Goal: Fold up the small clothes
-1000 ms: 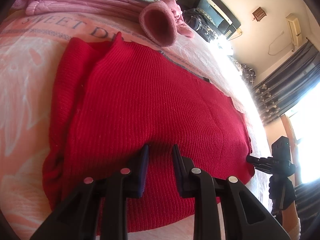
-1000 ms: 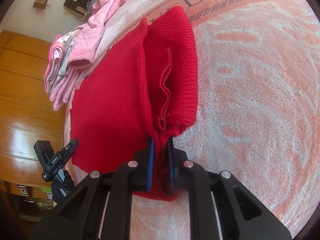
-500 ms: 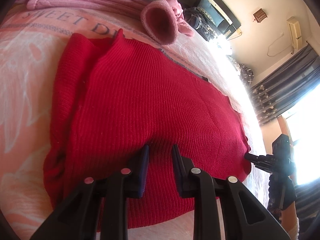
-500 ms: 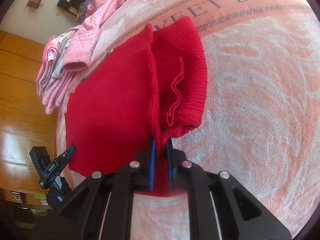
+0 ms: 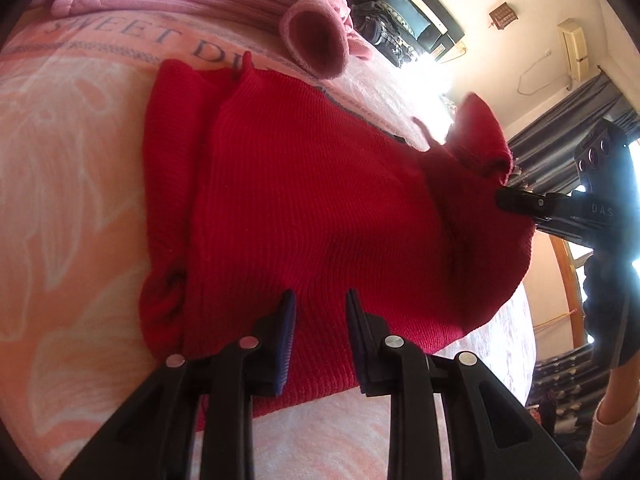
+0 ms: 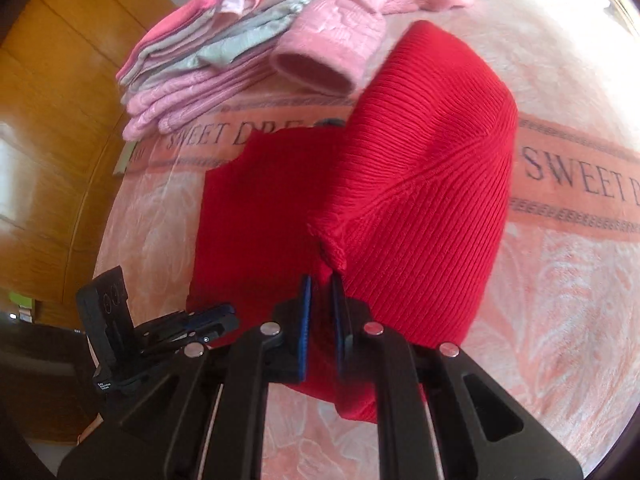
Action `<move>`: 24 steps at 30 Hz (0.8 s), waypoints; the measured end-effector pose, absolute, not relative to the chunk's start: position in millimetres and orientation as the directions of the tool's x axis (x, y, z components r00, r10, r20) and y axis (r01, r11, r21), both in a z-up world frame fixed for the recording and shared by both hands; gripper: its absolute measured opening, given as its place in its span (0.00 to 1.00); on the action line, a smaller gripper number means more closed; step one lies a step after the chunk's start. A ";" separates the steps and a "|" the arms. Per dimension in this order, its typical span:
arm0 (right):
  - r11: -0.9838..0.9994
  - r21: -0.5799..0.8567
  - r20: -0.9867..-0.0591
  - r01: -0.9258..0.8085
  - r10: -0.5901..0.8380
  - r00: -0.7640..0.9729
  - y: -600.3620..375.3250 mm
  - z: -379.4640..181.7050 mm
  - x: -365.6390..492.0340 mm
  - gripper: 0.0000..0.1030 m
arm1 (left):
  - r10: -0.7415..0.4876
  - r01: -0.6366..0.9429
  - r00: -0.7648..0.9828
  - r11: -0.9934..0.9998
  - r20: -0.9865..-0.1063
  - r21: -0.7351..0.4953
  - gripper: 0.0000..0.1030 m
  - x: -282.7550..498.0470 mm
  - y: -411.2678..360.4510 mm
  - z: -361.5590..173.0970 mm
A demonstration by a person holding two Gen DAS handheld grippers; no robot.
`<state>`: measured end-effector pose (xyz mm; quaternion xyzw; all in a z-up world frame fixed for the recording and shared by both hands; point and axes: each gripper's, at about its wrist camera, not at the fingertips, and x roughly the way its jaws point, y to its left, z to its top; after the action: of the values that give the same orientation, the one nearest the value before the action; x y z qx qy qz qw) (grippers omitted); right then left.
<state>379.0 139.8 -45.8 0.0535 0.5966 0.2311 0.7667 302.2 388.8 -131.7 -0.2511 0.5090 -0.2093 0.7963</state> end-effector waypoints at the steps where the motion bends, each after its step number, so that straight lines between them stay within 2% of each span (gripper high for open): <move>1: 0.882 0.355 -0.897 -0.309 0.415 0.153 155.8 -54.3 378.5 0.08 | -0.596 0.072 0.394 0.779 -0.700 -0.623 0.25 301.6 391.7 -132.9; 4: 0.865 0.397 -0.897 -0.307 0.436 0.070 182.5 -79.1 371.8 0.13 | -0.610 0.058 0.394 0.763 -0.688 -0.643 0.25 300.1 398.2 -135.1; 7: 0.858 0.381 -0.895 -0.344 0.436 0.093 185.8 -74.4 358.3 0.15 | -0.620 0.052 0.391 0.753 -0.680 -0.656 0.25 298.1 403.4 -135.7; 8: 0.858 0.377 -0.894 -0.349 0.435 0.104 181.0 -70.5 353.2 0.23 | -0.624 0.048 0.388 0.749 -0.678 -0.661 0.25 297.2 406.0 -135.7; 9: 0.857 0.376 -0.893 -0.354 0.437 0.110 175.7 -66.6 347.3 0.26 | -0.625 0.040 0.386 0.746 -0.679 -0.665 0.25 296.5 408.4 -134.6; 11: 0.862 0.337 -0.903 -0.379 0.409 0.128 167.7 -61.1 333.2 0.27 | -0.624 0.030 0.387 0.744 -0.679 -0.667 0.28 294.5 414.0 -129.4; 14: 0.863 0.278 -0.920 -0.422 0.366 0.142 161.0 -62.6 313.1 0.35 | -0.620 0.034 0.416 0.741 -0.665 -0.670 0.34 293.1 420.9 -114.2; 19: 0.849 0.244 -0.926 -0.469 0.348 0.147 172.3 -78.5 303.1 0.40 | -0.643 0.022 0.453 0.700 -0.617 -0.714 0.39 296.8 429.9 -94.8; 21: 0.845 0.244 -0.925 -0.476 0.350 0.147 180.1 -84.9 303.2 0.47 | -0.647 0.023 0.461 0.692 -0.607 -0.721 0.40 299.1 431.2 -90.8; 24: 0.853 0.149 -0.941 -0.500 0.279 0.194 191.9 -94.7 303.2 0.55 | -0.649 0.009 0.463 0.685 -0.604 -0.729 0.40 301.5 433.1 -92.8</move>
<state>303.2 191.9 -94.7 -0.0952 0.5817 0.2539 0.7669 301.5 433.1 -92.8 -0.3376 0.4741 -0.2092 0.7858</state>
